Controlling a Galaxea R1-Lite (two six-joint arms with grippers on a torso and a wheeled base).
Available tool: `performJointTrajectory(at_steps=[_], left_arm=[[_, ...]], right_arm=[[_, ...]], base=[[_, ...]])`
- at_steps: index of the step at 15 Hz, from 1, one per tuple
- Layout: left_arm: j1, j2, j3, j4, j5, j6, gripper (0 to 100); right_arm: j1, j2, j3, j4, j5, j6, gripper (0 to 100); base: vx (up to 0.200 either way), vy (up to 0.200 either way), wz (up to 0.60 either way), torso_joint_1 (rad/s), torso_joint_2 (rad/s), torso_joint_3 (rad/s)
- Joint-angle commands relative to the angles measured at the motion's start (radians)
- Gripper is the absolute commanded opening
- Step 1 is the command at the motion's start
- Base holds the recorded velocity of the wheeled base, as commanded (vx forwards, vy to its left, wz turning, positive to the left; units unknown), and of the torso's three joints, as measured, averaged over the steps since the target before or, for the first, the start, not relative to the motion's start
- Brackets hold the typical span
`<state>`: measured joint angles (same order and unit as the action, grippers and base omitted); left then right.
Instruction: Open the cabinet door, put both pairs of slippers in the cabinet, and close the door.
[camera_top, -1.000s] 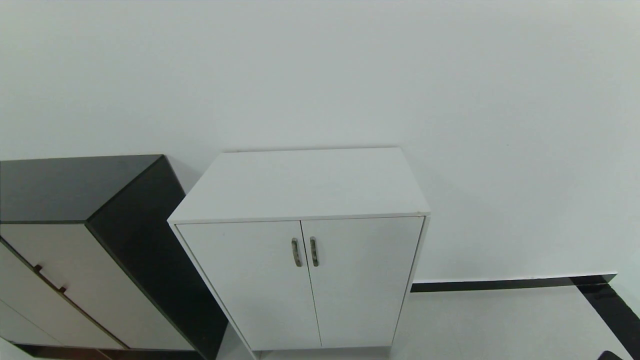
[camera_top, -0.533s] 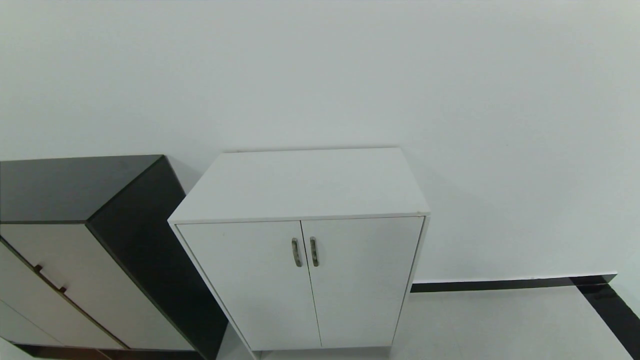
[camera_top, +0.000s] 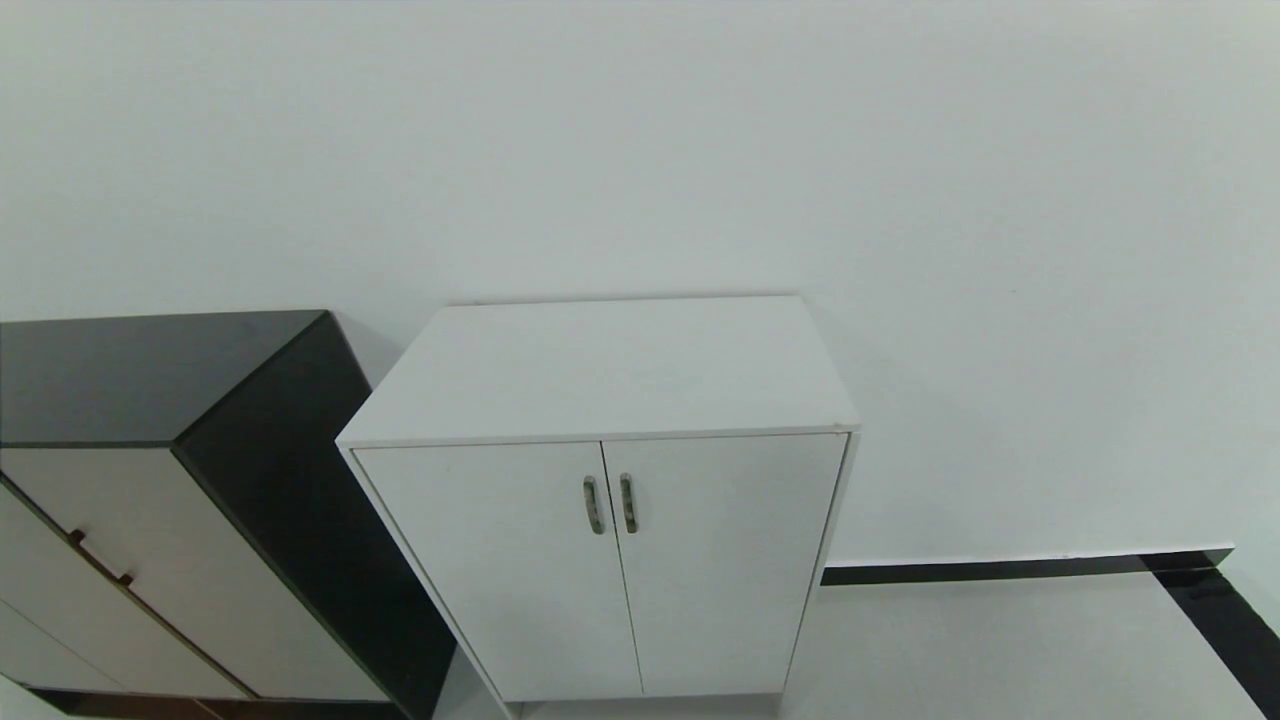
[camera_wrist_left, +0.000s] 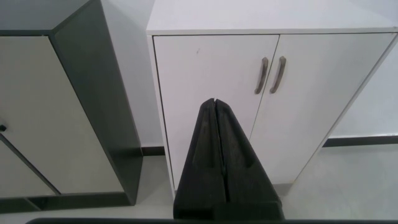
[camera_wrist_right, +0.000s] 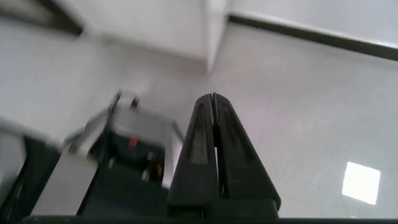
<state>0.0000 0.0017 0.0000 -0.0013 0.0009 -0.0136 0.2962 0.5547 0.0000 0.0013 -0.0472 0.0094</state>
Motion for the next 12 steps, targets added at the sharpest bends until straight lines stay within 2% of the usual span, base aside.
performJointTrajectory(at_steps=[1,7,12], left_arm=[[0.000,0.000,0.000,0.000,0.001,0.000,0],[0.000,0.000,0.000,-0.002,0.002,-0.002,0],[0.000,0.000,0.000,0.000,0.002,-0.002,0]], right_arm=[[-0.147,-0.191,0.000,-0.001,0.000,0.001,0],[-0.290,-0.426,0.000,-0.001,0.000,0.003,0],[-0.302,-0.507,0.000,-0.001,0.000,0.003,0]], base=[[0.000,0.000,0.00,0.000,0.00,0.000],[0.000,0.000,0.00,0.000,0.00,0.000],[0.000,0.000,0.00,0.000,0.00,0.000]])
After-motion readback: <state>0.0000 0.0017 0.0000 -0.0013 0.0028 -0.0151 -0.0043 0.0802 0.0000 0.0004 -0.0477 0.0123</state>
